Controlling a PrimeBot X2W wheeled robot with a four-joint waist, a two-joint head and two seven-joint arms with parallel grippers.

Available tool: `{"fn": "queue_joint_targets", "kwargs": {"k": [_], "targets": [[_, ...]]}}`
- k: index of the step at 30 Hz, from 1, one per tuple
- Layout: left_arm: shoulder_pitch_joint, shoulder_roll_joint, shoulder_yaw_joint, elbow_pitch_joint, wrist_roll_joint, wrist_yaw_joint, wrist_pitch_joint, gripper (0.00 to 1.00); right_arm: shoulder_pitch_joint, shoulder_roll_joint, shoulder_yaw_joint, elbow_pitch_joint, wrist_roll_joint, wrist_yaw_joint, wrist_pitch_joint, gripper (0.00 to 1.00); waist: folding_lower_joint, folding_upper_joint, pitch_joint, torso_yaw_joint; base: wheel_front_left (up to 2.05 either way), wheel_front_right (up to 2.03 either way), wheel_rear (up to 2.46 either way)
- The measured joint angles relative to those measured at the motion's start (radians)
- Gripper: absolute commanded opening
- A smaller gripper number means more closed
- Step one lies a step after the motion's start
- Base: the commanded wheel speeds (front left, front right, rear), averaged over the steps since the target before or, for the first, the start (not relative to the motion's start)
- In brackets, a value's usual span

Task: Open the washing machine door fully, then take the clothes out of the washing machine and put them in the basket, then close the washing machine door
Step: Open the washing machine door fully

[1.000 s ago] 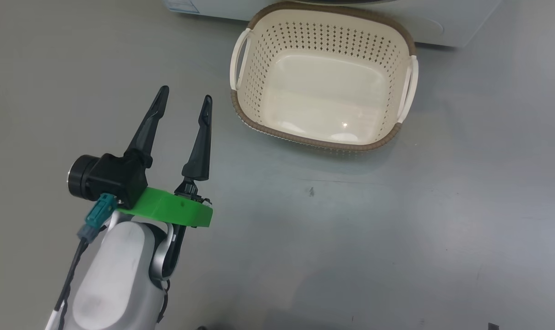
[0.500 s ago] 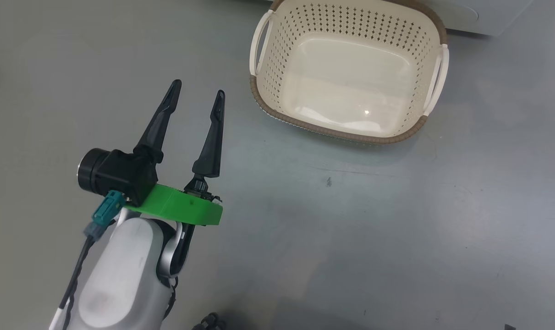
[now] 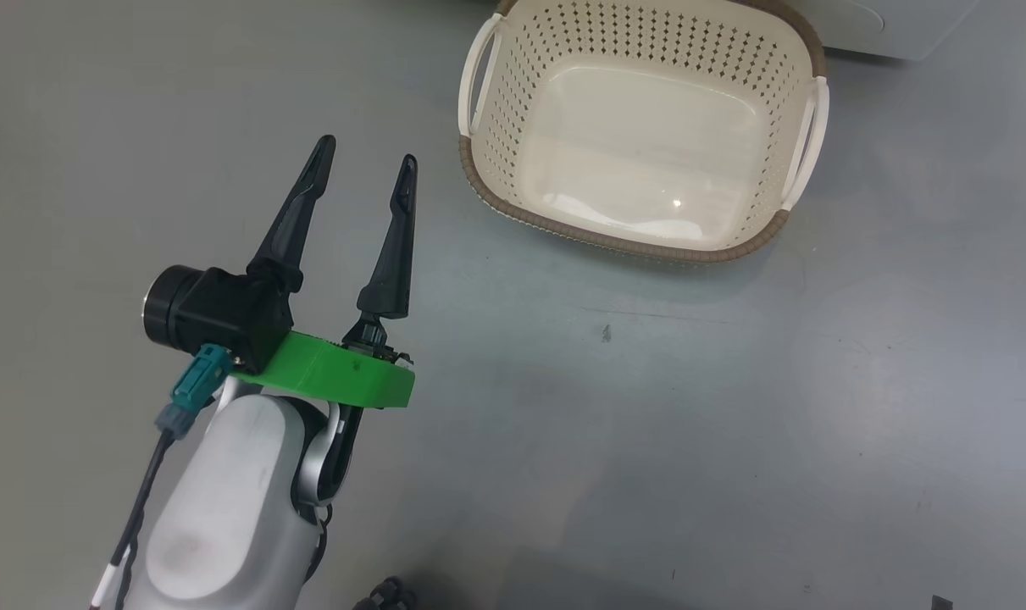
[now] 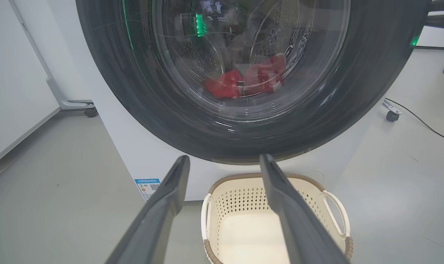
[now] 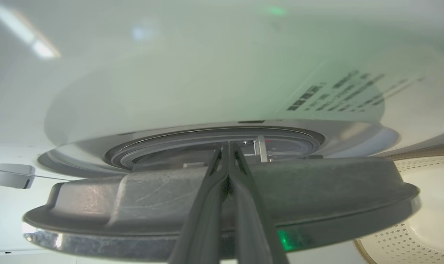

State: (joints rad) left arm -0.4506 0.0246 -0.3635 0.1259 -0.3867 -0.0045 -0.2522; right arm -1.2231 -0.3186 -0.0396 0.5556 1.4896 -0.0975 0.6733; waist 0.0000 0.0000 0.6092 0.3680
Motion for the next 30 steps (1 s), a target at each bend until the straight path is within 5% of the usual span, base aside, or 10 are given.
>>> {"fn": "queue_joint_targets", "kwargs": {"k": [30], "targets": [[0.000,0.000,0.011,0.039,0.019,0.013,0.000,1.00,0.113,0.018,0.040,0.042,0.103,0.086,0.235,0.00,0.0000,0.0000,-0.070,-0.068,0.00,0.00,0.00]]}}
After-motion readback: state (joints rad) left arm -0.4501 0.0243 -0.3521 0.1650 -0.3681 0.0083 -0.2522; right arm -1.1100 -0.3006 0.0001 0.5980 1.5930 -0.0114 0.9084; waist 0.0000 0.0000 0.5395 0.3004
